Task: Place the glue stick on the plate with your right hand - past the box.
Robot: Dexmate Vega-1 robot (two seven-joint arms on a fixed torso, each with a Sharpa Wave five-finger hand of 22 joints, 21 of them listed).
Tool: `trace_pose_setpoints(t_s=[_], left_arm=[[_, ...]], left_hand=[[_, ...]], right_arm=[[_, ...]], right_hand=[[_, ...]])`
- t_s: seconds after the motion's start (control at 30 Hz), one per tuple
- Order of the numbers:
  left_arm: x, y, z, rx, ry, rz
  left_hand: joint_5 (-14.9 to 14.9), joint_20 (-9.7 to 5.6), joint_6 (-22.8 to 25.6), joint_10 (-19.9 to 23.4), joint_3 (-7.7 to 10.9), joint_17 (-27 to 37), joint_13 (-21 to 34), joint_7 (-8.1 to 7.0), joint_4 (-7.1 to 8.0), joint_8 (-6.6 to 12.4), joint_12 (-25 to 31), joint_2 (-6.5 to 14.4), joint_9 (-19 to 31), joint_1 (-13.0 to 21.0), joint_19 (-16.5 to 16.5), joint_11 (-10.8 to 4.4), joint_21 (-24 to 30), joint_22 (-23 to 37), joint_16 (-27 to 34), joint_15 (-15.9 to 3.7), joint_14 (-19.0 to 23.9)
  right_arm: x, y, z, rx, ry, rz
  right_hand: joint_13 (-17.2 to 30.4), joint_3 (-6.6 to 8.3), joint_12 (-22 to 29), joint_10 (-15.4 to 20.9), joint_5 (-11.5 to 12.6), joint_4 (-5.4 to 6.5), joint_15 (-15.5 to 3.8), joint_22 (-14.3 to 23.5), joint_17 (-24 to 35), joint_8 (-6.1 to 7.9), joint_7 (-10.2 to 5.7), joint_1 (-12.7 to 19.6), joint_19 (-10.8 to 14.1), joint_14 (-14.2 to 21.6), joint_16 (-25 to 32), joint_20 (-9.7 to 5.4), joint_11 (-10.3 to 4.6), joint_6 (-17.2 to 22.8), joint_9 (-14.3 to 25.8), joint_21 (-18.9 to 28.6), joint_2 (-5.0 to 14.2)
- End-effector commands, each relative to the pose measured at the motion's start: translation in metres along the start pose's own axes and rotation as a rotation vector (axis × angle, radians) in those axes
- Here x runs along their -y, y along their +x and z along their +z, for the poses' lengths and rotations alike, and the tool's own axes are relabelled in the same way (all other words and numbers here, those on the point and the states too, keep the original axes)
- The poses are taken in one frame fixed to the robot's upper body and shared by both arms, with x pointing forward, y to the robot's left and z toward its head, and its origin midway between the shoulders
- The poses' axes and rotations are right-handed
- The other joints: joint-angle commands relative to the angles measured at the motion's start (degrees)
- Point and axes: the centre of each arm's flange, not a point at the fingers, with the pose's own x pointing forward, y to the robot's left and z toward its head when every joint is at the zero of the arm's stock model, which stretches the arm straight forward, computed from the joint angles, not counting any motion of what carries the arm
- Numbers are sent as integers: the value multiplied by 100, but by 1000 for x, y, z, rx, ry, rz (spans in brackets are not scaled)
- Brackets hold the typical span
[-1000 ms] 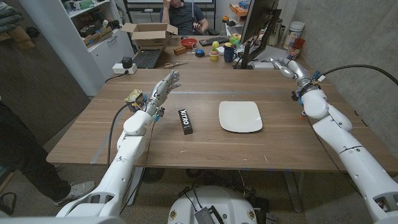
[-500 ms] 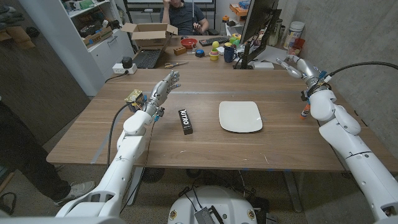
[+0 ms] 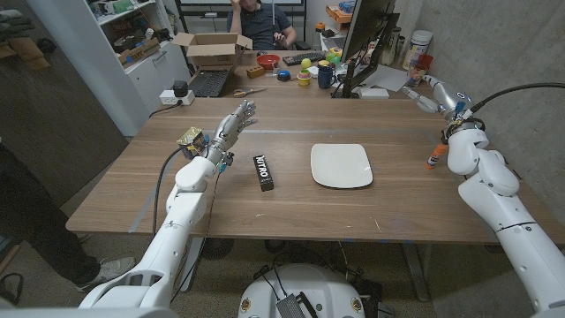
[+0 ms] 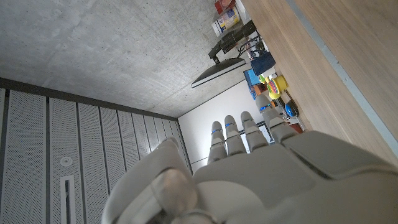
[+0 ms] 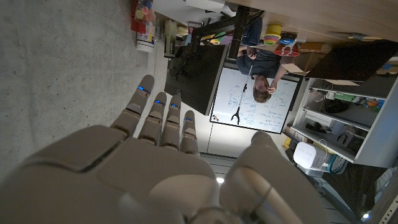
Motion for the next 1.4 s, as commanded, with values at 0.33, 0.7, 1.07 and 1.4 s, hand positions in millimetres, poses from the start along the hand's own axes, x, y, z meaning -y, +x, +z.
trace_pose_setpoints(t_s=[0.33, 0.7, 1.07, 1.4], left_arm=[[3, 0, -2, -4, -7, -8], [4, 1, -4, -11, -10, -10], [3, 3, -5, -18, -9, -16], [2, 6, -6, -21, -12, -19]], left_hand=[[14, 7, -8, -39, -24, 32, 21, 29, -4, -8, -27, -38, 33, -38, -32, -5, -21, 20, -35, -7, -24], [17, 14, -11, -33, -32, 32, 21, 28, -4, -9, -23, -38, 33, -49, -33, 4, -25, 20, -36, -9, -28], [21, 14, -15, -46, -38, 32, 21, 32, -4, -11, -27, -34, 33, -58, -37, 3, -30, 20, -36, 4, -31], [24, 19, -21, -53, -43, 31, 22, 34, -5, -13, -27, -32, 33, -66, -41, 13, -35, 20, -36, -2, -33]], right_arm=[[2, -14, -35, -236, -289, 49], [-1, -19, -44, -321, -327, 90], [-10, -19, -46, -337, -344, 146], [-19, -18, -50, -351, -349, 206]], right_hand=[[5, -6, 32, -32, 26, -51, -66, 10, 4, 45, 97, 59, 303, 149, 44, -14, -1, -6, 19, 59, 8], [1, -17, 36, -63, 27, -79, -113, 8, 3, 34, 198, 98, 569, 242, 49, -73, -26, -97, 18, 112, 12], [-2, -64, 56, -89, 31, -129, -197, 4, 5, 76, 336, 148, 1032, 496, 85, -234, -22, -106, 15, 207, -32], [-3, -107, 92, -9, 34, -127, -217, 1, 9, 114, 309, 122, 1112, 572, 85, -249, -28, 4, 14, 207, -67]])
